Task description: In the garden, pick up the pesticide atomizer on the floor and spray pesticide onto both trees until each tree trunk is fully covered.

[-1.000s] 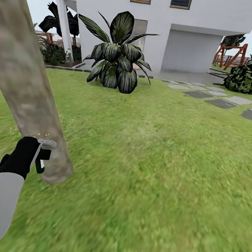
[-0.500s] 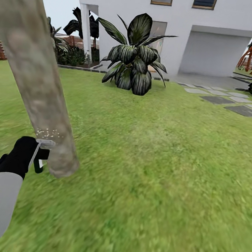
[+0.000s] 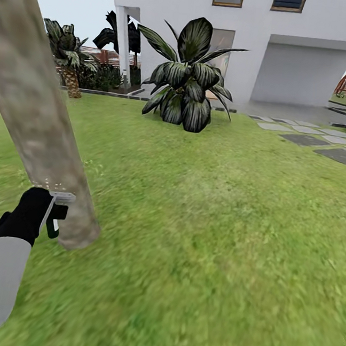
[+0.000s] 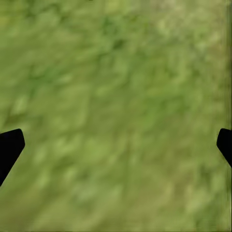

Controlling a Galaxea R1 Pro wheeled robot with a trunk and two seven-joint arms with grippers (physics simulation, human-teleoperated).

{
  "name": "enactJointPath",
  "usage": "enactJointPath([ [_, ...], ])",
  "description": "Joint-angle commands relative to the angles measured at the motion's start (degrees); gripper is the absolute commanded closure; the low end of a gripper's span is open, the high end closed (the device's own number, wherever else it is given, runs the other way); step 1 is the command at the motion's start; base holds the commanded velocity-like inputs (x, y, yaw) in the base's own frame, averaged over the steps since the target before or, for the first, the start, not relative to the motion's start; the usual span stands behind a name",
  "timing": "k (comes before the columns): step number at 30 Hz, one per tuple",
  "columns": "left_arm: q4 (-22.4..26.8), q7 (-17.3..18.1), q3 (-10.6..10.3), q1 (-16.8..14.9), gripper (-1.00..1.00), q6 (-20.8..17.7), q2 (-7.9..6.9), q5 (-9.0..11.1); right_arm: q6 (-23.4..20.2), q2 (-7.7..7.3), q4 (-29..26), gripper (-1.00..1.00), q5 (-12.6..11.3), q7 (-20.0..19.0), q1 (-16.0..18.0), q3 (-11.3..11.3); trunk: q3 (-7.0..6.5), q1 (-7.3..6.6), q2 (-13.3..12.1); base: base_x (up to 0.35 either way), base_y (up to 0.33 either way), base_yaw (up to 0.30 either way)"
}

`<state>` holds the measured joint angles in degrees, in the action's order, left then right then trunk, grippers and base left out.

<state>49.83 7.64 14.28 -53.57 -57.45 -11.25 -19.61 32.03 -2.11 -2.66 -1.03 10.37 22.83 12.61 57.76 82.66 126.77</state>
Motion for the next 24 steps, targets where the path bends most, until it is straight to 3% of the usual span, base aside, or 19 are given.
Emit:
enactJointPath([
  [1, 0.07, 0.57, 0.12, -0.04, 1.00, -0.20, 0.01, -0.65, 0.05, 0.00, 0.02, -1.00, -0.10, 0.36, 0.02, 0.48, 0.05, 0.01, 0.02, 0.134, -0.250, 0.000],
  [5, 0.03, 0.56, 0.11, -0.04, 1.00, -0.20, -0.08, -0.69, 0.05, 0.00, -0.01, -1.00, -0.11, 0.36, 0.02, 0.48, 0.05, 0.01, 0.02, 0.101, -0.263, 0.083],
  [17, 0.07, 0.54, 0.20, -0.04, 1.00, -0.20, -0.21, -0.69, 0.05, 0.09, -0.01, -1.00, -0.11, 0.36, 0.02, 0.48, 0.05, 0.01, 0.02, 0.121, -0.257, 0.270],
  [22, 0.06, 0.54, 0.12, 0.01, 1.00, -0.17, -0.23, -0.69, 0.05, 0.09, 0.02, -1.00, -0.11, 0.36, 0.02, 0.48, 0.05, 0.01, 0.02, 0.102, -0.071, 0.276],
  [24, 0.01, 0.54, 0.05, 1.76, 1.00, 0.11, -0.21, -0.69, 0.05, 0.09, 0.02, -1.00, -0.11, 0.36, 0.02, 0.48, 0.05, 0.01, 0.02, 0.009, -0.057, 0.244],
])
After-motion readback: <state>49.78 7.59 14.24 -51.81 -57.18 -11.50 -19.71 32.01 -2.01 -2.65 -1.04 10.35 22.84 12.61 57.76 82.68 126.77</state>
